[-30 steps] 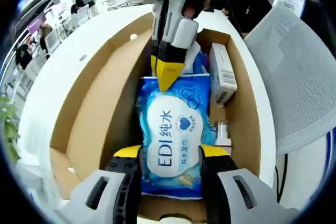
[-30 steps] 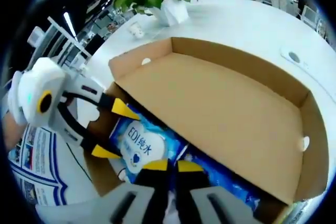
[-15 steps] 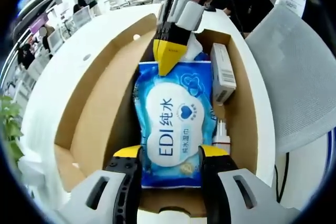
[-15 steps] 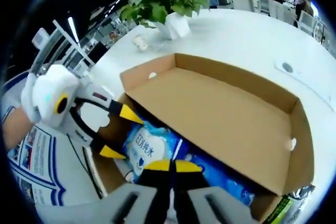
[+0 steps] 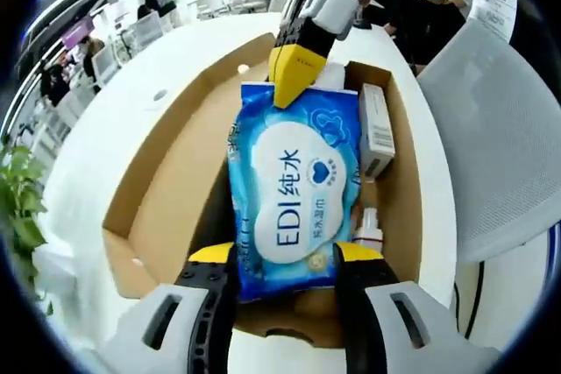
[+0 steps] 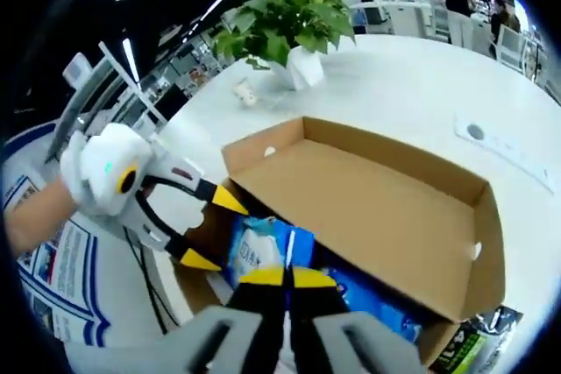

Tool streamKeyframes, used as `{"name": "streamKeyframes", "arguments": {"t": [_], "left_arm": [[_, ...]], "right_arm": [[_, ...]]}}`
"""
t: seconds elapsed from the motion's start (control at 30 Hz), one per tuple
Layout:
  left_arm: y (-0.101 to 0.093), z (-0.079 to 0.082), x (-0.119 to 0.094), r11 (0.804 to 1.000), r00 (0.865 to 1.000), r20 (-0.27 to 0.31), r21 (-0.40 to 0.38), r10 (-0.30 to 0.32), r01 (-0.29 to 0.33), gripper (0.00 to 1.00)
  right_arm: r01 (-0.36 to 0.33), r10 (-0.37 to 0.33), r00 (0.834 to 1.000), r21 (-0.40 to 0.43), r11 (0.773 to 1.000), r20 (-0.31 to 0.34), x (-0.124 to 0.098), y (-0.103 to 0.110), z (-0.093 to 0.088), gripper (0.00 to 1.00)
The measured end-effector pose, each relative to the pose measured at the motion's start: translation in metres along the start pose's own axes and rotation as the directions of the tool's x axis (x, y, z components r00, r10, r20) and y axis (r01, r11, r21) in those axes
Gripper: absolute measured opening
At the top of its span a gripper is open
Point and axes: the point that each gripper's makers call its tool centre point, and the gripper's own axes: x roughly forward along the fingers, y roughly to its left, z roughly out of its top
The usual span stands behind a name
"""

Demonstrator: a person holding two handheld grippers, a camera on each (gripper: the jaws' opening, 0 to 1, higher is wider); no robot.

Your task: Operate the shoe box by opening the lid, removing the specified soft item, and placing it in the target area until the item is outside and the box remains undamaged.

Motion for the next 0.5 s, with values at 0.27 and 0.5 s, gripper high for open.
{"name": "streamKeyframes", "arguments": {"t": [0.27, 0.5], "left_arm": [[0.002, 0.005, -0.015, 0.997, 0.997, 0.059, -0.059, 0.044, -0.041, 0.47], [-0.005, 0.005, -0.022, 0.994, 0.994, 0.082, -0.086, 0.069, -0.062, 0.5]], "right_arm": [[-0.015, 0.015, 1.0, -0.001, 1.0, 0.022, -0.007, 0.008, 0.009, 0.0], [-0.03, 0.03, 0.999, 0.002, 1.0, 0.042, -0.015, 0.017, 0.012, 0.0]]}}
